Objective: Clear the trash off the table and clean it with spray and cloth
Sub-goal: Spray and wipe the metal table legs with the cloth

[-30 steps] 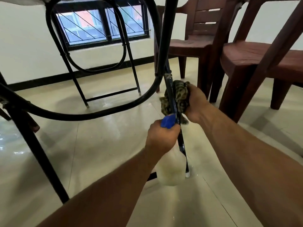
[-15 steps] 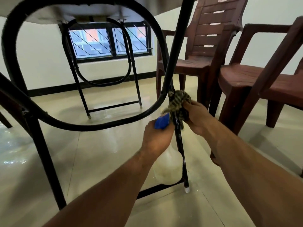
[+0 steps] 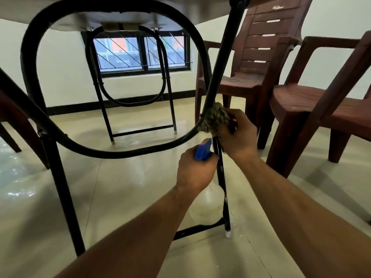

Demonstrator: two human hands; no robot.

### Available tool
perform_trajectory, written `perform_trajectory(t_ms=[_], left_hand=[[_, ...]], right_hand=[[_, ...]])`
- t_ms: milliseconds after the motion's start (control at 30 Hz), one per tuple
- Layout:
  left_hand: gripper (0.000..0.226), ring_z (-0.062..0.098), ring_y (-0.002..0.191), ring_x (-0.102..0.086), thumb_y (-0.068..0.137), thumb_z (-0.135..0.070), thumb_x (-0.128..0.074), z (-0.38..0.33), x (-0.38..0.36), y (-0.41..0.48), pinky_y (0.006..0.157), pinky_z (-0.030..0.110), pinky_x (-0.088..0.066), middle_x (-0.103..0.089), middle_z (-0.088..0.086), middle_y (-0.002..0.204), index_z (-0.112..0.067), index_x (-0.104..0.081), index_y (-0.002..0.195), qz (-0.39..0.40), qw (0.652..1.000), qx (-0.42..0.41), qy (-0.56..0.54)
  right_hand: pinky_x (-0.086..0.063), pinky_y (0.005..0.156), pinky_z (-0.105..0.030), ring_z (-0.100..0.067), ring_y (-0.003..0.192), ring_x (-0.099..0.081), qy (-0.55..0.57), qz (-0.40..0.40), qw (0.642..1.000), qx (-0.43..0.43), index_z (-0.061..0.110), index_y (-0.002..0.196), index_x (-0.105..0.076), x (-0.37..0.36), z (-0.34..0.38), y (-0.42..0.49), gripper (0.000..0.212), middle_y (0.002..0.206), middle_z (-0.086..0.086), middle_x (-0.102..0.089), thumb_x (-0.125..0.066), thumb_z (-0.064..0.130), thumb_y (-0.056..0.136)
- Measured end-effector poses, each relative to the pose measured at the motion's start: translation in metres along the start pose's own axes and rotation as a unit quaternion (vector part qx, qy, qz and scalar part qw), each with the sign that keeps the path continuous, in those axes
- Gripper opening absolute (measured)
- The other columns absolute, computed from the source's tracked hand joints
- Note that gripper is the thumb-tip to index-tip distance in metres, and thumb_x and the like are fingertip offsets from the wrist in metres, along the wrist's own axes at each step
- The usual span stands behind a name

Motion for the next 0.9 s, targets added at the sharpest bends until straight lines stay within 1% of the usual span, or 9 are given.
perform_trajectory(t_ms=[67,167,267,367,467,600,767,833,900], left_hand=[[0.022,0.018,0.050,-0.037,0.083,-0.012,-0.064,0.007,0.006,-0.003,0.055,0.033,-0.039,-0.041,-0.006,0.046,-0.015,-0.052,0.065,-0.017,1.000,0.004,-0.004],[0.024,0.015,0.049,-0.035,0.086,-0.009,-0.064,0.016,0.014,-0.005,0.057,0.033,-0.038,-0.041,-0.006,0.046,-0.015,-0.053,0.065,-0.029,1.000,0.009,0.001],[0.026,0.013,0.048,-0.034,0.085,-0.007,-0.064,0.019,0.014,-0.005,0.056,0.031,-0.037,-0.040,-0.007,0.045,-0.015,-0.051,0.065,-0.019,1.000,-0.004,0.006],[0.025,0.015,0.048,-0.034,0.085,-0.009,-0.064,0.025,0.011,-0.005,0.054,0.031,-0.037,-0.038,-0.007,0.046,-0.015,-0.049,0.066,-0.014,1.000,-0.013,0.001],[0.029,0.009,0.045,-0.032,0.088,-0.007,-0.064,0.027,0.011,-0.005,0.052,0.026,-0.035,-0.038,-0.008,0.045,-0.016,-0.048,0.065,-0.008,1.000,-0.014,-0.005],[0.033,0.008,0.041,-0.036,0.090,-0.006,-0.064,0.026,0.013,-0.002,0.053,0.021,-0.035,-0.042,-0.013,0.043,-0.021,-0.049,0.065,0.010,0.999,-0.034,0.007],[0.031,0.016,0.051,-0.035,0.085,-0.013,-0.063,0.051,0.015,0.000,0.055,0.034,-0.037,-0.038,-0.009,0.046,-0.021,-0.045,0.061,-0.012,1.000,-0.009,0.016],[0.027,0.018,0.051,-0.035,0.084,-0.015,-0.062,0.060,0.016,-0.006,0.054,0.034,-0.037,-0.036,-0.009,0.047,-0.019,-0.046,0.063,-0.010,1.000,-0.003,0.020],[0.018,0.018,0.051,-0.034,0.083,-0.021,-0.062,0.065,0.014,-0.013,0.054,0.034,-0.037,-0.035,-0.010,0.047,-0.012,-0.054,0.069,0.005,1.000,-0.008,0.026]], right_hand=[[-0.048,0.103,-0.031,-0.017,0.118,-0.053,-0.107,0.047,0.991,0.067,0.019,0.122,-0.062,-0.017,0.013,-0.002,0.039,0.130,-0.002,-0.054,-0.076,0.019,0.085],[-0.045,0.104,-0.035,-0.023,0.126,-0.041,-0.271,0.133,0.952,0.042,0.025,0.119,-0.062,-0.039,-0.006,-0.026,0.036,0.138,-0.004,-0.040,-0.076,0.025,0.086],[-0.046,0.103,-0.031,-0.023,0.123,-0.044,-0.168,0.037,0.983,0.056,0.018,0.122,-0.062,-0.030,0.007,-0.022,0.037,0.133,-0.007,-0.045,-0.074,0.018,0.087],[-0.041,0.106,-0.032,-0.029,0.130,-0.043,-0.118,-0.043,0.981,0.146,0.012,0.121,-0.063,-0.025,0.028,-0.004,0.037,0.138,-0.013,-0.045,-0.073,0.010,0.086],[-0.045,0.103,-0.035,-0.030,0.131,-0.040,-0.195,0.036,0.969,0.147,0.018,0.119,-0.064,-0.039,-0.011,-0.030,0.035,0.141,-0.010,-0.041,-0.074,0.014,0.085],[-0.059,0.079,-0.041,-0.030,0.113,-0.048,-0.246,0.117,0.956,0.106,0.019,0.111,-0.069,-0.050,-0.067,-0.075,0.030,0.122,-0.005,-0.044,-0.077,0.027,0.083],[-0.047,0.100,-0.036,-0.031,0.125,-0.046,-0.157,0.021,0.979,0.124,0.013,0.121,-0.065,-0.038,-0.038,-0.046,0.034,0.134,-0.013,-0.047,-0.073,0.016,0.088],[-0.049,0.099,-0.041,-0.035,0.128,-0.044,-0.214,0.078,0.963,0.143,0.015,0.119,-0.066,-0.045,-0.053,-0.061,0.033,0.137,-0.014,-0.047,-0.074,0.015,0.086],[-0.052,0.095,-0.041,-0.032,0.122,-0.047,-0.262,0.167,0.946,0.098,0.019,0.118,-0.068,-0.053,-0.098,-0.097,0.032,0.134,-0.010,-0.048,-0.074,0.018,0.087]])
Point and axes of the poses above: each hand's wrist, its own y-axis towards the middle knuckle, its own x-axis out of the back of the hand, z = x × y, the point moved 7 cm from there along y, towards the middle knuckle
